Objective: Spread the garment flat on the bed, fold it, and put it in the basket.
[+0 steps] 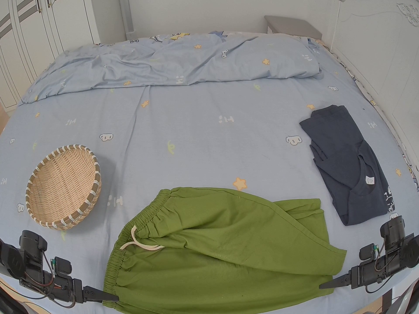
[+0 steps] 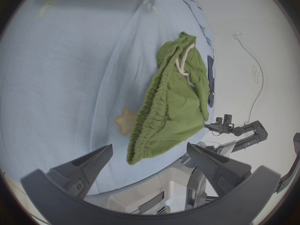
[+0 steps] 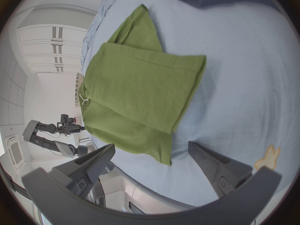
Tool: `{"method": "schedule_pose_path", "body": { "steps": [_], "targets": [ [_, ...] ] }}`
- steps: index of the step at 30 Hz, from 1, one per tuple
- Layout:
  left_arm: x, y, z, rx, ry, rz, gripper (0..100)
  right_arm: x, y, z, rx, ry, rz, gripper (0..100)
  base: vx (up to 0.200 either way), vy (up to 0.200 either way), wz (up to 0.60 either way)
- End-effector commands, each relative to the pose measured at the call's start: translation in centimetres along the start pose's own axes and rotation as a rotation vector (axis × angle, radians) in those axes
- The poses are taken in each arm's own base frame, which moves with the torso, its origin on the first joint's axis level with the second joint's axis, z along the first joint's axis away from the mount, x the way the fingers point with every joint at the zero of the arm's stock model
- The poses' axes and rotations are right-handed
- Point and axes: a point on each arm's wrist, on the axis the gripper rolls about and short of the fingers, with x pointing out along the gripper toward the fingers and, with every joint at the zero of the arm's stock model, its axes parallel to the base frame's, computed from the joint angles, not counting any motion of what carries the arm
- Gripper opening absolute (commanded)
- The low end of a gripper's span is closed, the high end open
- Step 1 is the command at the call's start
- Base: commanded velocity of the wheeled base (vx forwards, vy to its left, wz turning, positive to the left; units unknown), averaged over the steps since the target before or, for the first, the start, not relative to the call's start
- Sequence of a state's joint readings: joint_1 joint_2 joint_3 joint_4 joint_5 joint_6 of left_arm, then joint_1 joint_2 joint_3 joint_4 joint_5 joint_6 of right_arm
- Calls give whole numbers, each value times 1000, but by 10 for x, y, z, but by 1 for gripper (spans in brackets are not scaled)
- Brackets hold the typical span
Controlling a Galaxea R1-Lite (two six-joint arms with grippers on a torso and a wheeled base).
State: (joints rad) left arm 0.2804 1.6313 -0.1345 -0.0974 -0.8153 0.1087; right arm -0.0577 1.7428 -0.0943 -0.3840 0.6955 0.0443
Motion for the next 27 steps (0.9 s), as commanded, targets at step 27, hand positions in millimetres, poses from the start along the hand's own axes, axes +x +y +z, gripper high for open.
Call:
{"method": "schedule_pose_path", "body": {
  "steps": [27],
  "targets": [
    [-4,-135,205,181,-126,-44,100,-111,33,100,-195,-555,-100,100,0,0,0]
  ]
}}
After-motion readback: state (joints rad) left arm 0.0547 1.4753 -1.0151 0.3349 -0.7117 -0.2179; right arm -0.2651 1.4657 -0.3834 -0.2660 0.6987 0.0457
